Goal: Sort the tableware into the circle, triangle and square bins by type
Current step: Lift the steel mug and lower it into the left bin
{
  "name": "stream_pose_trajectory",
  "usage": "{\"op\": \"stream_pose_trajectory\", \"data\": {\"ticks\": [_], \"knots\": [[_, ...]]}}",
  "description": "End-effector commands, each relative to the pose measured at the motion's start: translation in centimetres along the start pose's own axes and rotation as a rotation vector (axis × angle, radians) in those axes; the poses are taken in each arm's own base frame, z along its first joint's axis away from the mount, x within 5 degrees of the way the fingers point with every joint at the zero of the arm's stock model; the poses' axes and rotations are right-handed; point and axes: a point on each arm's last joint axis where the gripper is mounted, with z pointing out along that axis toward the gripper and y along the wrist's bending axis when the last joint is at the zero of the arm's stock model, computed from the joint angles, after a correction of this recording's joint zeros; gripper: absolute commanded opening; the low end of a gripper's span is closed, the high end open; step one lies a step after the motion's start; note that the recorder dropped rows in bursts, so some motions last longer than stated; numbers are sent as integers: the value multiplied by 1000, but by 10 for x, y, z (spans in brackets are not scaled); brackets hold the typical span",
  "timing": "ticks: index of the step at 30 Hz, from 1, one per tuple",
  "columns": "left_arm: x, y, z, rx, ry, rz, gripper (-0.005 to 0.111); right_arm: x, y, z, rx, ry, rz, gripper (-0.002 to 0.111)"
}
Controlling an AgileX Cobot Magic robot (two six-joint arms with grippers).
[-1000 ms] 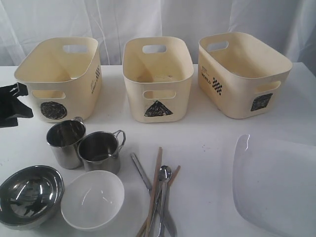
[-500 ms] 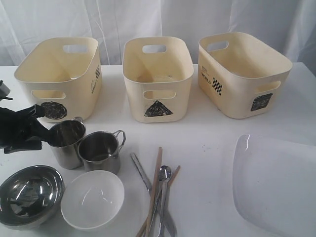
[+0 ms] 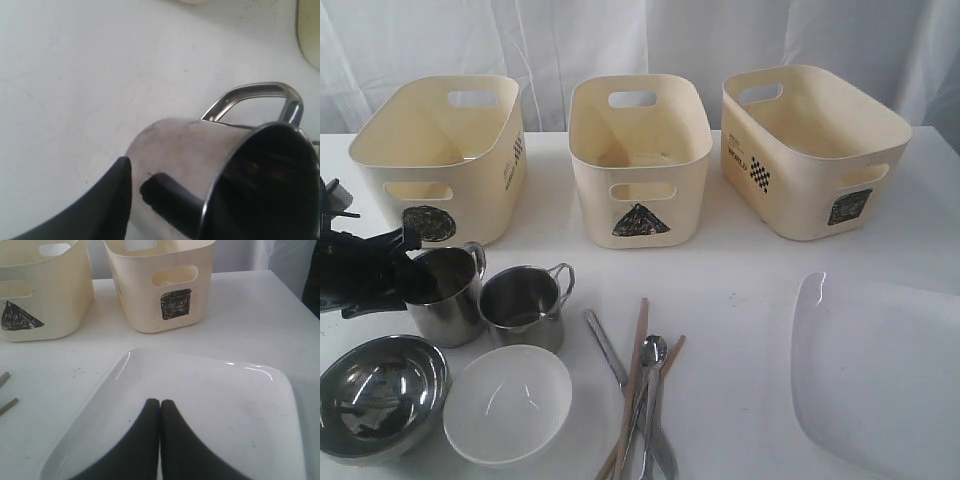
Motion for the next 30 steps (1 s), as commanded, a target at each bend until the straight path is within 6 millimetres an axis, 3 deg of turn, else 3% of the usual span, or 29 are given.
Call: {"op": "stream_pose_trajectory", "data": {"ticks": [1,6,13,22,27,30], "knots": [[-1,-1,1,14,-5,23,39,-1,0,0,-2,-17,-4,0],[-1,-2,0,16,-8,25,0,-1,0,0,-2,-17,-4,0],[-3,-23,-25,82,-50,76,0,-1,0,0,-2,-17,-4,0],[5,-79,-104,172,-231,300,0,-1,0,0,-2,-17,-4,0],[-7,-84,-147,-42,-572,397,0,-1,0,0,-2,-17,-4,0],[-24,-69,-167,-249,-820,269,0,-1,0,0,-2,-17,-4,0]]}}
